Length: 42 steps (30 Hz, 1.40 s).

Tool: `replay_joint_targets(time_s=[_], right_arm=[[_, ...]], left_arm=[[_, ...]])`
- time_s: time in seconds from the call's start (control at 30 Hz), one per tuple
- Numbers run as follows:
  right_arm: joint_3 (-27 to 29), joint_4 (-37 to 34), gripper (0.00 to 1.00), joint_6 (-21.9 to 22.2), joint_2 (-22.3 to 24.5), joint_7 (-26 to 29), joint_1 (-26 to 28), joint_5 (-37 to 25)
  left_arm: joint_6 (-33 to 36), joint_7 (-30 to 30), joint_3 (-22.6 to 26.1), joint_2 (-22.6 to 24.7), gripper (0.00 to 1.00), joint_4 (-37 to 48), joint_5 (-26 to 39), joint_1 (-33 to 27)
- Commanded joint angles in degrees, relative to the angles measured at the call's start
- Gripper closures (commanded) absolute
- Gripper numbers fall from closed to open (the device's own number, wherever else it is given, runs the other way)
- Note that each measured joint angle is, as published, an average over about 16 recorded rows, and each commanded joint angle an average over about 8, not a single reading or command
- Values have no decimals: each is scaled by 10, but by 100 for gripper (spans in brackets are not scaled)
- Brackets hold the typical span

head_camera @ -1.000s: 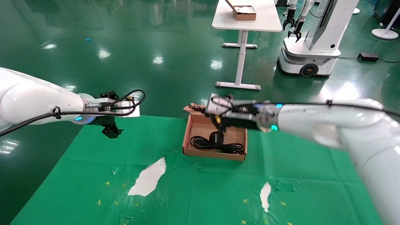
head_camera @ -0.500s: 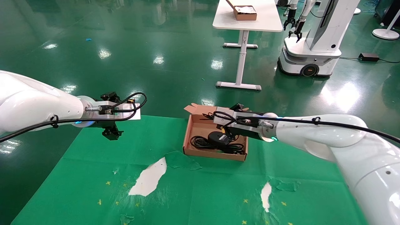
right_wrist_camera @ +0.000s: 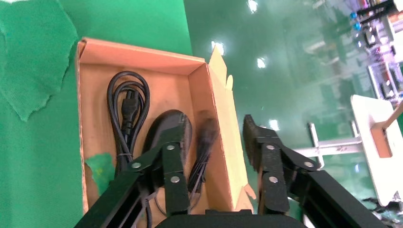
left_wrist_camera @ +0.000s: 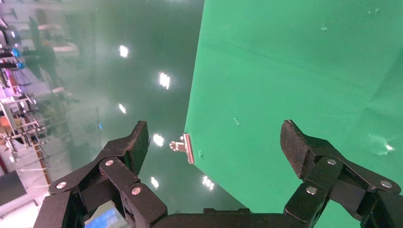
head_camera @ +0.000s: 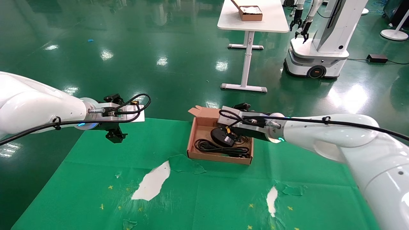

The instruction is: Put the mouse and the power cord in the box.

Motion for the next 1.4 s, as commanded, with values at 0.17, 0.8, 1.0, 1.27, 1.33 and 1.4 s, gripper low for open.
replay_joint_targets(time_s=[0.17, 0.8, 1.0, 1.27, 1.33, 1.4], right_arm=[[12, 43, 0, -34, 32, 29, -23, 37], [64, 230, 0, -176, 172, 155, -126, 197], [81, 289, 0, -221, 216, 194, -158, 247], [102, 368, 0, -281, 274, 247, -201, 315], [108, 388, 0, -296, 289, 261, -212, 331], [113, 407, 0, -311, 303, 274, -223, 348]], left_arm=[[0, 0, 0, 0, 0, 0, 0, 0], [12, 6, -23, -10, 0, -10, -22, 15], [51, 28, -92, -37, 0, -38, -90, 61], [106, 60, -191, -77, 0, -78, -187, 127], [119, 68, -216, -87, 0, -87, -211, 143], [133, 76, -240, -96, 0, -97, -235, 159]])
